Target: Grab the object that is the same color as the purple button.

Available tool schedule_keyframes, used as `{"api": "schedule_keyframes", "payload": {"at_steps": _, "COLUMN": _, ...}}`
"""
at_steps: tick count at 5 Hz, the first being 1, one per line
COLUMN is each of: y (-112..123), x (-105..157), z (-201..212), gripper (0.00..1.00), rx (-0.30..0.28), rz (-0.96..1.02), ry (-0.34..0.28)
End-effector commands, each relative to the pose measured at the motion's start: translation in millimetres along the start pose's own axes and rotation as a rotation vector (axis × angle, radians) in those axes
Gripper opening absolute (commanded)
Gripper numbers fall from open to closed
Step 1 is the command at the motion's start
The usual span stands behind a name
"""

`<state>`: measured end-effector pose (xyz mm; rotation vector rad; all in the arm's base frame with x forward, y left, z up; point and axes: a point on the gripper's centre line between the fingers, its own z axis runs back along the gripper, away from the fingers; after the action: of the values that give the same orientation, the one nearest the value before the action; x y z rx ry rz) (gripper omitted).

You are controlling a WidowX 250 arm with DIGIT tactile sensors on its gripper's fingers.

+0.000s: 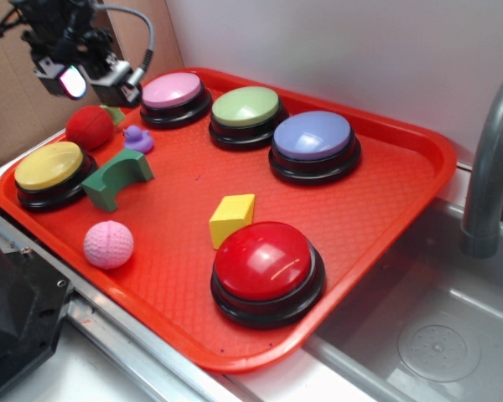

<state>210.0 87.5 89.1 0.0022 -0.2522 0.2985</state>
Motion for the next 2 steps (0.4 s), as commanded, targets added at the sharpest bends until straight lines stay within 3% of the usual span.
{"api": "schedule_keyframes", "payload": {"at_steps": 1, "y": 18, "x": 17, "z": -48, "gripper": 1.0, "rx": 0.099, "rz": 0.099, "ry": -0.065}}
{"api": "schedule_keyframes", "payload": {"at_steps": 2, "y": 23, "x": 22, "z": -60, "gripper": 1.0, "rx": 0.091, "rz": 0.124, "ry": -0.075}}
